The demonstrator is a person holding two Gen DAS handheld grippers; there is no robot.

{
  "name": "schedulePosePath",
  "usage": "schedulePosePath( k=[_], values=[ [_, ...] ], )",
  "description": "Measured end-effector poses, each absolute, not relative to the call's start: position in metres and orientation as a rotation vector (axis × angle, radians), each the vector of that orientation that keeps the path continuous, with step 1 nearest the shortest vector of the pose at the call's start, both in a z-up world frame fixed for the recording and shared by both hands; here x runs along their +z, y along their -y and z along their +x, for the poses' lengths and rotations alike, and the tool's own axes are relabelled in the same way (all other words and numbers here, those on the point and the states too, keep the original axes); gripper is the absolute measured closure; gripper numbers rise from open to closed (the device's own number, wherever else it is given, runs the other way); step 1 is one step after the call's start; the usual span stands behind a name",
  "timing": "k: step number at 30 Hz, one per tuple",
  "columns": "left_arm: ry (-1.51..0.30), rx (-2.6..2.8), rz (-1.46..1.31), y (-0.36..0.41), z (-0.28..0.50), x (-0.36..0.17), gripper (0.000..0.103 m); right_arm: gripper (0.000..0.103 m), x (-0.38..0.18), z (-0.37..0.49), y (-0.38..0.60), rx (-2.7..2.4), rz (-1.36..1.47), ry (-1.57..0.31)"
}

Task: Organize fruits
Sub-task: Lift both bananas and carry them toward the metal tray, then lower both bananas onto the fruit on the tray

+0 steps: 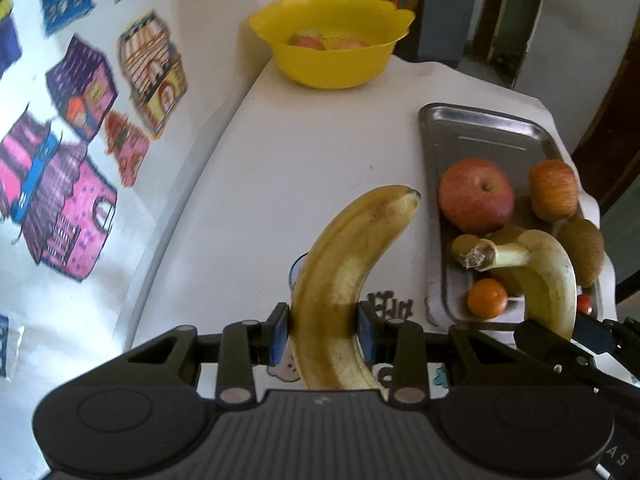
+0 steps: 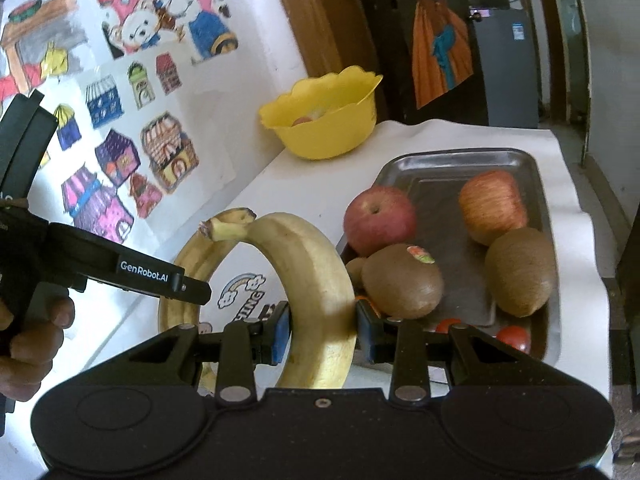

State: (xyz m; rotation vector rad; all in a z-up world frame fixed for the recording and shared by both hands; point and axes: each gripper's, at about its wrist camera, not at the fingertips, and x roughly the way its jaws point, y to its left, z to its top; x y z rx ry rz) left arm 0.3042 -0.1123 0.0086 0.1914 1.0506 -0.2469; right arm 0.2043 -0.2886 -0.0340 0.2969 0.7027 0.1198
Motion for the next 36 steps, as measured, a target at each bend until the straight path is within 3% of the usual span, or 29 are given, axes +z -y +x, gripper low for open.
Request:
schedulePosePath(
  k=[20, 36],
  values=[
    [-0.940, -0.446, 0.237, 0.218, 0.336, 0.047, 0.065, 0.067, 0.006, 0.211, 0.388, -0.055, 0.318, -0.592],
    [-0.960, -0.443, 0.325, 0.278, 0.374, 0.013, 0.064, 0.066, -0.010, 0.260, 0.425, -0.083, 0.374, -0.615]
  ],
)
